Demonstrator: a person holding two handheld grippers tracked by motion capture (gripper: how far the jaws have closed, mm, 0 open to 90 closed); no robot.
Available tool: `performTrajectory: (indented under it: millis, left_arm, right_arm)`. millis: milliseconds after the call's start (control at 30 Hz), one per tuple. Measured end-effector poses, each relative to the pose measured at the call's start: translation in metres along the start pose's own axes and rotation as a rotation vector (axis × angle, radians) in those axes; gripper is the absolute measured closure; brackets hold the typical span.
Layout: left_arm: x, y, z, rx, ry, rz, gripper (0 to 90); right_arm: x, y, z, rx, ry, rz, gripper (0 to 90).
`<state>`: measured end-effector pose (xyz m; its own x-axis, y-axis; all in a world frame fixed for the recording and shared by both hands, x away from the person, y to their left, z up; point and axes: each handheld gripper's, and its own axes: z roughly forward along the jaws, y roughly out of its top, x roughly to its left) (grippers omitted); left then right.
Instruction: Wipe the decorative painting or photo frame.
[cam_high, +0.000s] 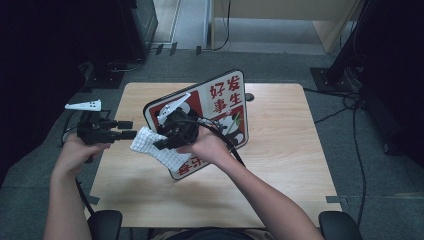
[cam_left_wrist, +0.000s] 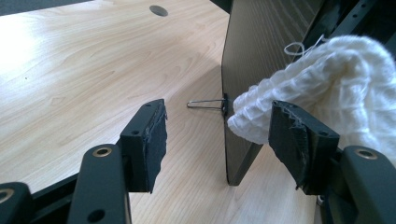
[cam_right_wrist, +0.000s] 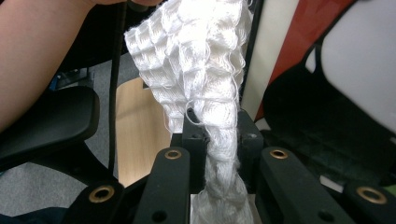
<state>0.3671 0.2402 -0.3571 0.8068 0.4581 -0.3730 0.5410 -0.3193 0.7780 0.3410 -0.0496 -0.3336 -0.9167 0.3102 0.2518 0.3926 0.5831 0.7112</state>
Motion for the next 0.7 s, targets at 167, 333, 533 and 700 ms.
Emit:
performTrajectory:
  millis: [167, 333, 533, 700]
  left_arm:
    - [-0.001, 0.001, 0.002, 0.011, -0.005, 0.003, 37.2]
    - [-0.002, 0.001, 0.003, 0.015, -0.011, 0.004, 37.9]
    - [-0.003, 0.001, 0.002, 0.013, -0.008, 0.009, 38.0]
    - [-0.004, 0.003, 0.001, 0.007, -0.023, 0.006, 39.2]
  right_arm:
    - [-0.001, -0.006, 0.001, 0.001, 0.001, 0.013, 79.8]
    - [-0.001, -0.012, 0.004, 0.009, 0.005, 0.021, 79.8]
    - [-0.001, -0.020, 0.008, 0.017, 0.003, 0.032, 79.8]
    - [-0.001, -0.024, 0.010, 0.042, 0.000, 0.022, 79.8]
